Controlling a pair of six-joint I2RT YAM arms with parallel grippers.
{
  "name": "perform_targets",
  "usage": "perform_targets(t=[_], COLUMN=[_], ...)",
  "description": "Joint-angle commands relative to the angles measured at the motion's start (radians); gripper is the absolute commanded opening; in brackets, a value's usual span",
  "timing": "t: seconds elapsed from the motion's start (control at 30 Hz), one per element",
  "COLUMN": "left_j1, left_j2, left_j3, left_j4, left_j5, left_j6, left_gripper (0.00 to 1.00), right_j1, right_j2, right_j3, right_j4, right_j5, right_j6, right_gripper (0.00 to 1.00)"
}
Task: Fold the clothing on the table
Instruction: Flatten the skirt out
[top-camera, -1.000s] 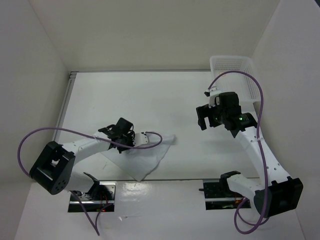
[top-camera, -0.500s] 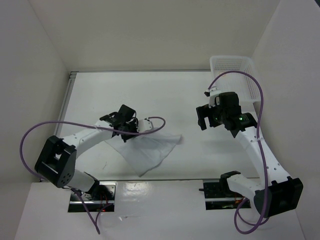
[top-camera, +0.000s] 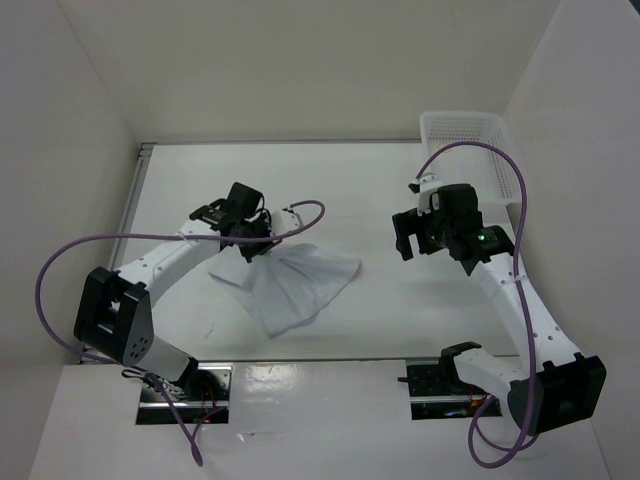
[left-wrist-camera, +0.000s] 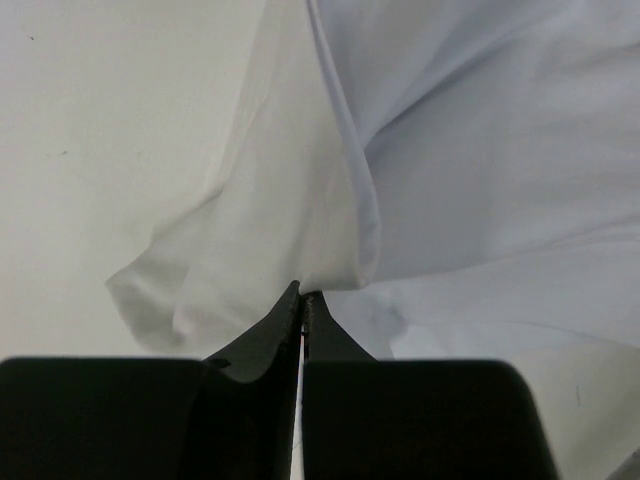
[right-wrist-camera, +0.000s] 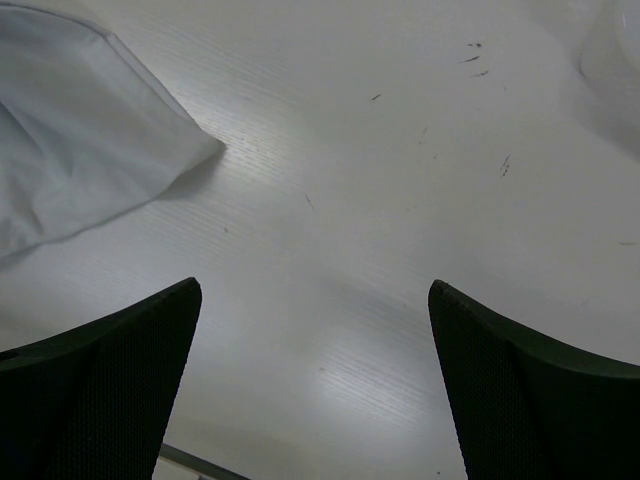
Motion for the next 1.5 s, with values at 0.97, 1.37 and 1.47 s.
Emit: perform_targets(t=[0.97,1.37,1.47], left_j1=[0.052,0.161,0.233], left_j2=[-0.018,0.036,0.154], left_j3=[0.37,0.485,0.519], left_j4=[-0.266,-0.154,-0.116], left_j5=[0.073,0.018,0.001], left_j6=[0.068,-0.08,-0.166], left_gripper=[0.0,0.6,0.81], right_j1=[-0.007,-0.007,-0.007], right_j2=[0.0,0.0,0.0], right_j3=[-0.007,-0.007,-0.007], right_j4=[0.034,0.034,0.034], right_j5=[-0.017,-0.017,-0.017], right_j6=[-0.003,-0.003,-0.003], right_gripper=[0.98,0.98,0.98])
